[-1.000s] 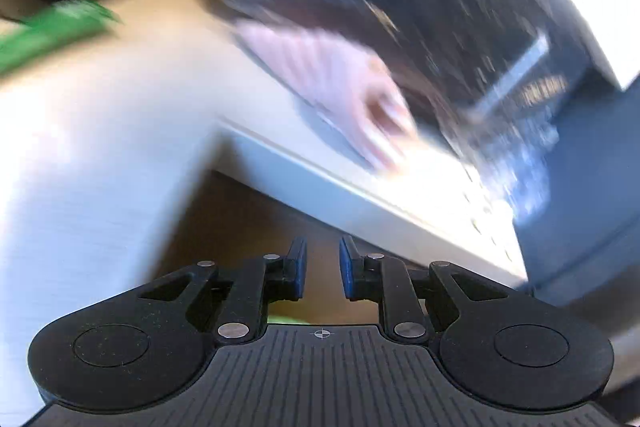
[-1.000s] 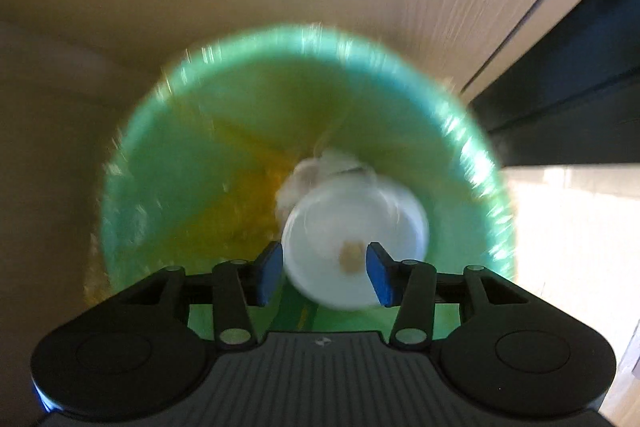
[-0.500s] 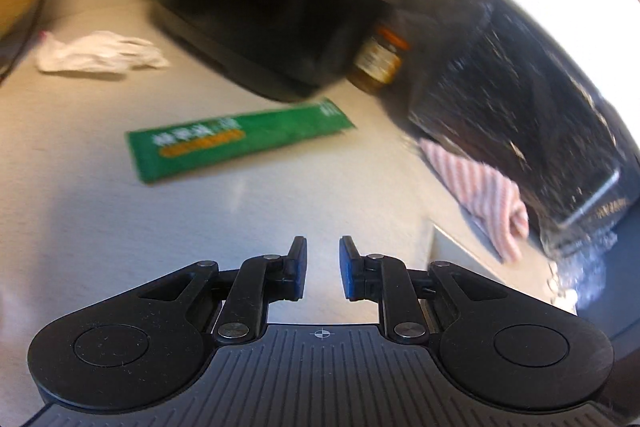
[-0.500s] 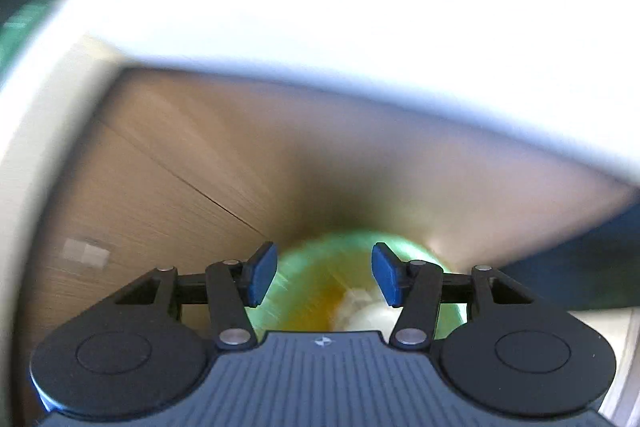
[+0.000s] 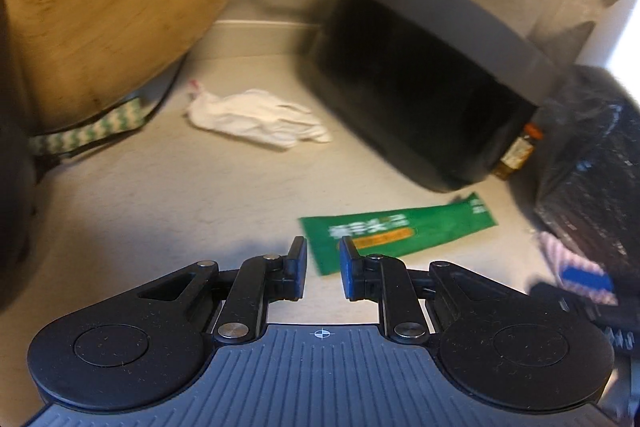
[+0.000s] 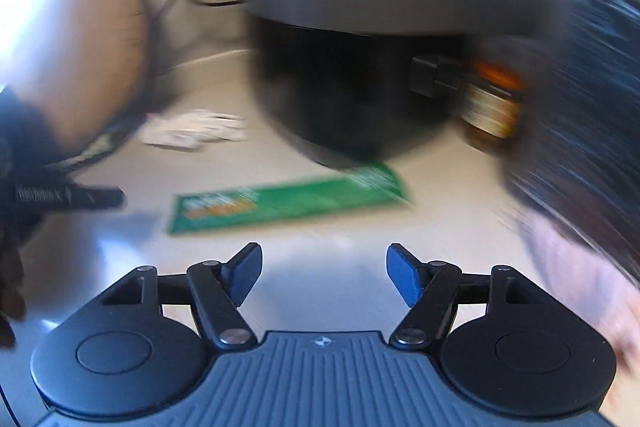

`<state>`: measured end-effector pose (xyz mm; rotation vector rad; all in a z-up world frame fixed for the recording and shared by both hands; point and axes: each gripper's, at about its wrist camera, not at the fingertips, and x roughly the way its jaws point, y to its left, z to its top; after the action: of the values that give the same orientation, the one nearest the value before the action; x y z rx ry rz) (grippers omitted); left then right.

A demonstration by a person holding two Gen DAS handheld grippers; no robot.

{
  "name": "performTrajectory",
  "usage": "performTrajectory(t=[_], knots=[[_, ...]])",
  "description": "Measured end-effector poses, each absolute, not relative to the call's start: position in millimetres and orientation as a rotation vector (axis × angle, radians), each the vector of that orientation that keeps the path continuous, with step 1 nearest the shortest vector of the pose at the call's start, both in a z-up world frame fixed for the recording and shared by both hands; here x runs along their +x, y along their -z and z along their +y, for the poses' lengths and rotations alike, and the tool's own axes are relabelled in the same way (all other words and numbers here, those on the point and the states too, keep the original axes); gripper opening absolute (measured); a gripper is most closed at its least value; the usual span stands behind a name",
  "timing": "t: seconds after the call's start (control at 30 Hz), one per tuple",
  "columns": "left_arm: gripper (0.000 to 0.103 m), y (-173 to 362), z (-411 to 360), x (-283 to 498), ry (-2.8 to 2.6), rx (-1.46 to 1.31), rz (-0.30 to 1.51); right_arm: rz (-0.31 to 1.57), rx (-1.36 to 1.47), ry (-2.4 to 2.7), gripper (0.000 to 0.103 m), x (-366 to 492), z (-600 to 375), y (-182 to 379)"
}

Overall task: Collect trash
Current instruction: 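Bring both open grippers back over the counter toward the white glove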

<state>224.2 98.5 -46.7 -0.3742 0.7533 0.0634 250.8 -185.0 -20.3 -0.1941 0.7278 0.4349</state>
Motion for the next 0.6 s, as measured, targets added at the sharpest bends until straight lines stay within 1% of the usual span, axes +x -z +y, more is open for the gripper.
performTrajectory(t=[0.07,0.17,0.27,0.3,0.37,0.4,0.53,0.6], knots=[[0.020,47.6,105.1,221.7,-0.077,-0.349,0.761,0.729,-0.216,-0.487,0.071,268.8,-155.2,21.6],[0.020,50.9,116.2,219.8,-0.086,-0.338,0.768,0.766,-0.215,-0.537,0.071,290.1,-106.5,41.8],[0.020,55.7,125.7,220.4,-0.085,-0.340,0.777,0.826,-0.171,-0.524,0.070,319.5,-86.1,61.4],[0.020,56.8,127.9,220.2,-0.085,-0.341,0.777,0.841,-0.157,-0.501,0.068,329.0,-84.5,65.2],[0.020,58.1,131.5,221.1,-0.079,-0.346,0.776,0.877,-0.138,-0.464,0.047,344.0,-86.0,72.0],[0.020,58.8,132.8,222.1,-0.076,-0.347,0.776,0.893,-0.130,-0.448,0.045,351.2,-87.0,75.8],[0.020,61.5,135.3,227.1,-0.063,-0.355,0.781,0.926,-0.115,-0.469,0.045,359.9,-83.0,72.7],[0.020,62.9,135.3,228.5,-0.060,-0.353,0.791,0.878,-0.186,-0.527,0.049,360.5,-65.0,64.5]])
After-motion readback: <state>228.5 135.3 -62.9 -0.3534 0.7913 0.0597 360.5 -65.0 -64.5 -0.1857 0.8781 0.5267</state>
